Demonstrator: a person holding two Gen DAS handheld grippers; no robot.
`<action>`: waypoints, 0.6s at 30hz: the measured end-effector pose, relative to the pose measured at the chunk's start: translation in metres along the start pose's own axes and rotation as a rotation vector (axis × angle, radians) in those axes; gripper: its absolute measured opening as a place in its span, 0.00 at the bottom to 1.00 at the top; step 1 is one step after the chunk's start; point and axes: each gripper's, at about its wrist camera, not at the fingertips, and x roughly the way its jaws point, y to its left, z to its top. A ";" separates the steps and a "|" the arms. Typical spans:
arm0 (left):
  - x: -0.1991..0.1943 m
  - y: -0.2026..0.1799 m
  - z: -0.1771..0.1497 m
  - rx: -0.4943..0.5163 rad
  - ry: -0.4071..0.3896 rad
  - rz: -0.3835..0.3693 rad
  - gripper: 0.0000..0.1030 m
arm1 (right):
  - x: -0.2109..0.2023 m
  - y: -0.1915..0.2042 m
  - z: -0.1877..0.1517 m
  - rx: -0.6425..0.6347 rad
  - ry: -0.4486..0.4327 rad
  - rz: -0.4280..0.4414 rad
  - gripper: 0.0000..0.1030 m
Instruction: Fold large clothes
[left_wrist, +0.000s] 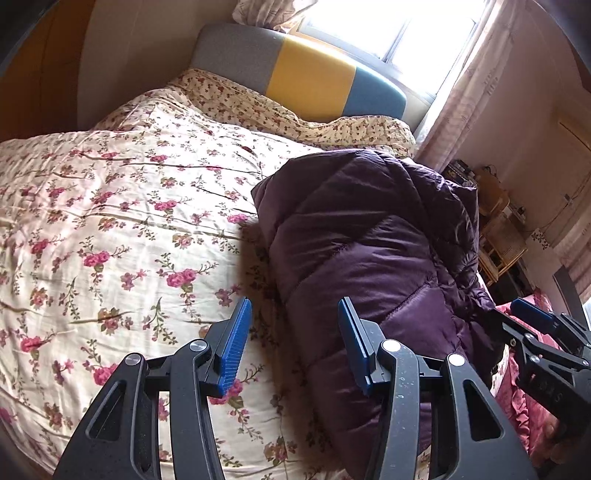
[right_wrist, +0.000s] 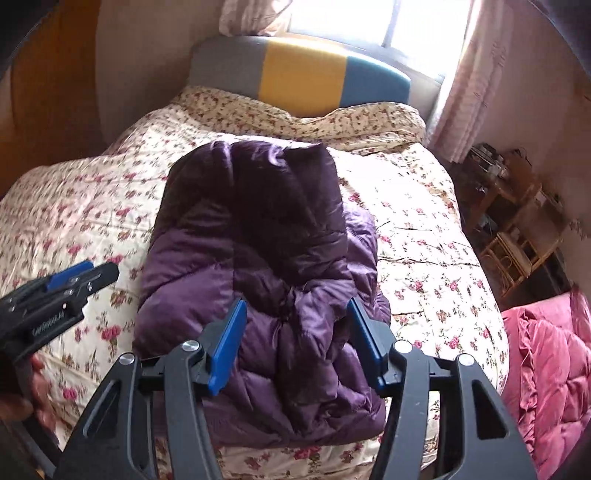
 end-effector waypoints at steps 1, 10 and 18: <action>0.001 -0.002 0.002 0.004 -0.003 0.002 0.47 | 0.001 -0.001 0.003 0.010 -0.003 -0.002 0.54; 0.020 -0.018 0.023 0.025 -0.002 0.000 0.47 | 0.026 -0.006 0.026 0.068 -0.014 -0.040 0.50; 0.050 -0.025 0.036 0.020 0.020 0.003 0.47 | 0.076 -0.010 0.026 0.100 0.050 -0.066 0.44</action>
